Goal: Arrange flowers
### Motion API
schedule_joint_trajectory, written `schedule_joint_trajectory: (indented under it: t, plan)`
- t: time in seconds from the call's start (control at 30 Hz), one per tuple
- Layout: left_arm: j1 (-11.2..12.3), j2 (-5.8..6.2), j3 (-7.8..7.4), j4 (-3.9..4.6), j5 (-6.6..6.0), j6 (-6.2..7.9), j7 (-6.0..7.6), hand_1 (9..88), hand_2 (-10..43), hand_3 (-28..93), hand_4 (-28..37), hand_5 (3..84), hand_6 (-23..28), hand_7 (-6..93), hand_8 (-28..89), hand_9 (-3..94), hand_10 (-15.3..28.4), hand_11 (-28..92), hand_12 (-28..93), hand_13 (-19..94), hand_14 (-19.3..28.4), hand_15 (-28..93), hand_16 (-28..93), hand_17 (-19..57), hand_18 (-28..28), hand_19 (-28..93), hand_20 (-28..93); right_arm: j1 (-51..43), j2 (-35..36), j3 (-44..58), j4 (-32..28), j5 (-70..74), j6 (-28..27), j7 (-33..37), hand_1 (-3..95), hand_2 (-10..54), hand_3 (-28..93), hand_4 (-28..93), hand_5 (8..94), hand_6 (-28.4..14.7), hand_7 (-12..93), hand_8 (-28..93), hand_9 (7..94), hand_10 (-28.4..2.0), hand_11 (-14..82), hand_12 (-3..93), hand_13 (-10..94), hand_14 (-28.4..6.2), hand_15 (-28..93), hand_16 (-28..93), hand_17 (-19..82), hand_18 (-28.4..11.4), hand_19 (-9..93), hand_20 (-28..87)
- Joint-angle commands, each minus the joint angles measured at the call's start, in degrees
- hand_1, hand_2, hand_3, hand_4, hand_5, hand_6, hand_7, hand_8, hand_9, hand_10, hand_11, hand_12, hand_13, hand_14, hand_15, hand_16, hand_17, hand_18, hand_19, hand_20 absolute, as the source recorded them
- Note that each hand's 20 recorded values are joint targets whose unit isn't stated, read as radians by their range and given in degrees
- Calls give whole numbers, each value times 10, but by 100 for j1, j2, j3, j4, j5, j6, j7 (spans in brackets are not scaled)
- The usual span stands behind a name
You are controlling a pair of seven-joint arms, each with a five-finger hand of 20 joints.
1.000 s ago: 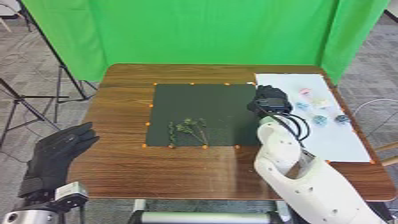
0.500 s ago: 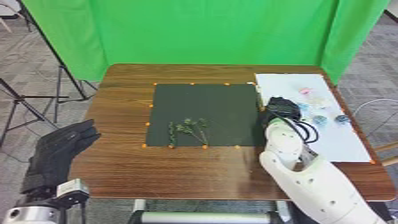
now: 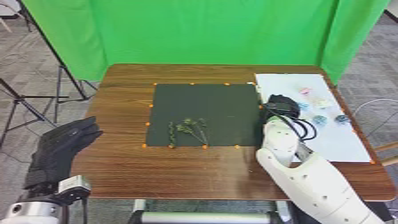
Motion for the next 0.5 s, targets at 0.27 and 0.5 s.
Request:
schedule_joint_trajectory:
  t: [0.27, 0.5]
  plan:
    - [-216, -464, -16, 26, 385, -346, -425, 285, 60, 837, -114, 499, 149, 147, -87, 410, 218, 347, 98, 276, 281, 576, -111, -93, 215, 563, 150, -179, -231, 102, 508, 107, 170, 0, 515, -95, 728, -281, 766, -44, 315, 139, 811, -137, 318, 288, 749, -97, 716, 222, 504, -218, 932, 316]
    - [-240, -608, -32, 26, 485, -435, -526, 285, 62, 836, -115, 499, 149, 146, -87, 411, 218, 348, 98, 277, 280, 575, -111, -93, 215, 562, 150, -287, -285, 231, 491, 323, 238, -120, 538, -93, 746, -282, 795, -31, 329, 150, 851, -122, 300, 316, 773, -79, 704, 232, 509, -211, 932, 339]
